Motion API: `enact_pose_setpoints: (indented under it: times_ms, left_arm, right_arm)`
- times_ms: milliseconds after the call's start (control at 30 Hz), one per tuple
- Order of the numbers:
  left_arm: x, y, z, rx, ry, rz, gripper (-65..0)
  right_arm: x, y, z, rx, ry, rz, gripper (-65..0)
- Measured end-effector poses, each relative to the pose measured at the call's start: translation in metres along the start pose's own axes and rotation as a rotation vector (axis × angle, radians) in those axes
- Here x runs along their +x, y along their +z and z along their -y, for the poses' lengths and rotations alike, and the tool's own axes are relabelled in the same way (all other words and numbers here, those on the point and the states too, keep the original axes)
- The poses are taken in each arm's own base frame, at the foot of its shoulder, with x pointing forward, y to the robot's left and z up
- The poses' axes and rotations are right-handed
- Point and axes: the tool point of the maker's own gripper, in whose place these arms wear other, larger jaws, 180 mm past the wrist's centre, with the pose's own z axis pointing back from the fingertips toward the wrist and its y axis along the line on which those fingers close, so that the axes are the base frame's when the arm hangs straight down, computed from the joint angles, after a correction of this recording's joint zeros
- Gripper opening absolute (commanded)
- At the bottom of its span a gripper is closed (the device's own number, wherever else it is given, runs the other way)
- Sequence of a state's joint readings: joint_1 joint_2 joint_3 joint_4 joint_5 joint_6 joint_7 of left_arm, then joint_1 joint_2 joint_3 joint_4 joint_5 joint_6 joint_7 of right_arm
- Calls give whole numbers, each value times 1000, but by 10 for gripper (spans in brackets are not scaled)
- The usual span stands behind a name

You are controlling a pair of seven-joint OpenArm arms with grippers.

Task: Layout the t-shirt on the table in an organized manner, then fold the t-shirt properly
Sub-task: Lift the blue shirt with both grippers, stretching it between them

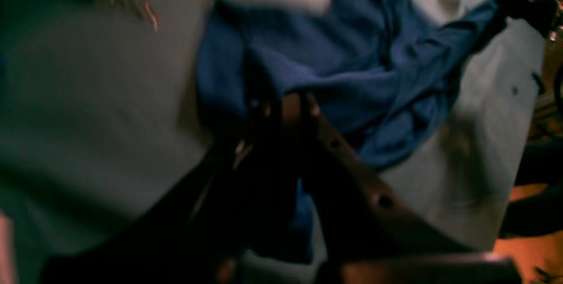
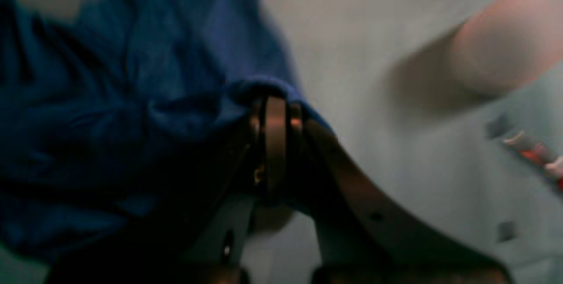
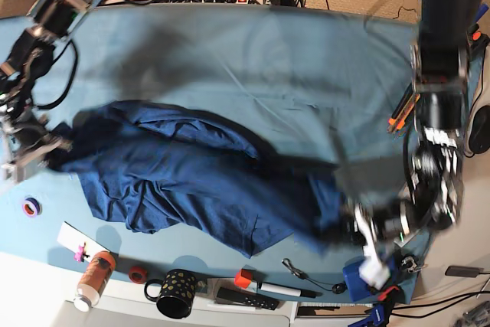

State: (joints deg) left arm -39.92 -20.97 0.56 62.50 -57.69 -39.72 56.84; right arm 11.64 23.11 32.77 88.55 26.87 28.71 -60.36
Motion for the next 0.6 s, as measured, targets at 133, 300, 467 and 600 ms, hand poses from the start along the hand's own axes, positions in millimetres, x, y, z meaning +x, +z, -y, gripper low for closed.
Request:
enact_pose_setpoints:
  times_ms: [133,300,467,600]
  left_arm:
    - [28,4,-8,53,-77,10,-650]
    - [62,9,-16,116,-163,67,-650]
    - [76,14,-36,237,-203,105,-650]
    - [113,22,-35,269,-252,169,-650]
  right_arm:
    - [38,8,16,-36,25,71,-650]
    - [75,17,27,-63,41,154,-650]
    - [107,23,24,-57,38,258,-650]
    - [136,30,23,-56,31,338,-650]
